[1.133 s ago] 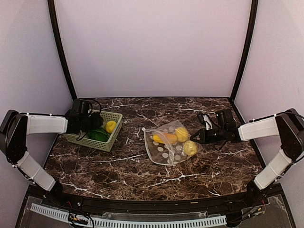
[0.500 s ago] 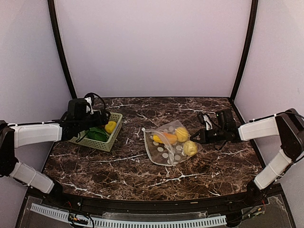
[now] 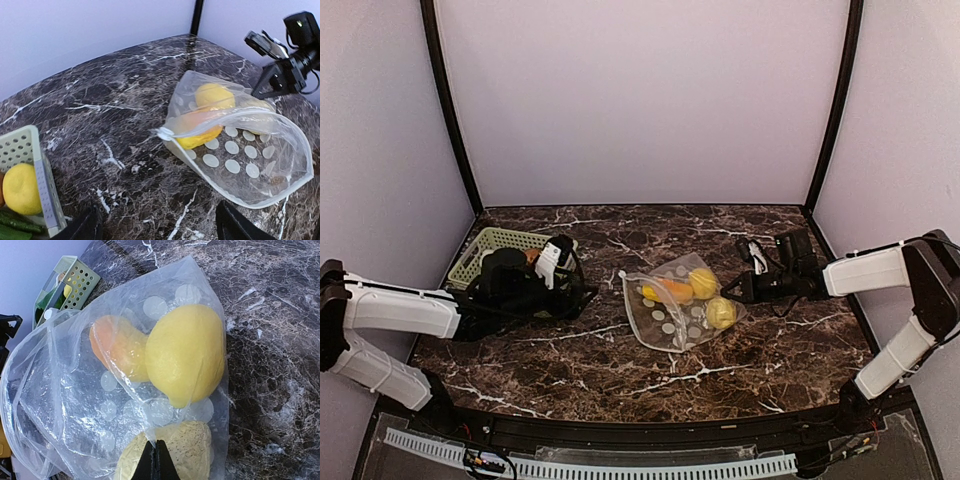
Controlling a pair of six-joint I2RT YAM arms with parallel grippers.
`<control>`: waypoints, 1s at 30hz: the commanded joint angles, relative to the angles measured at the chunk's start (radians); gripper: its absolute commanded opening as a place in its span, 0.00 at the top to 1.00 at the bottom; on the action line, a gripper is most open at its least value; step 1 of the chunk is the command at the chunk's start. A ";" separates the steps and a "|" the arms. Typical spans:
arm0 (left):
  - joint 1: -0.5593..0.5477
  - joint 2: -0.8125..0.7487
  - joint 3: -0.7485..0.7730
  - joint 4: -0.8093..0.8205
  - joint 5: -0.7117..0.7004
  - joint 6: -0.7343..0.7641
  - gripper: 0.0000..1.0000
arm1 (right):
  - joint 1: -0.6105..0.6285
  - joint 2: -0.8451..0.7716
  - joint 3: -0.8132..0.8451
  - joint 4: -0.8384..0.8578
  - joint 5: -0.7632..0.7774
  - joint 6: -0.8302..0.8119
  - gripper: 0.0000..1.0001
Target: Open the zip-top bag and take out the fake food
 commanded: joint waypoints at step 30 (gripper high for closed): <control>-0.110 0.575 0.565 -0.305 0.325 0.540 0.49 | -0.003 -0.059 -0.034 -0.022 -0.072 0.013 1.00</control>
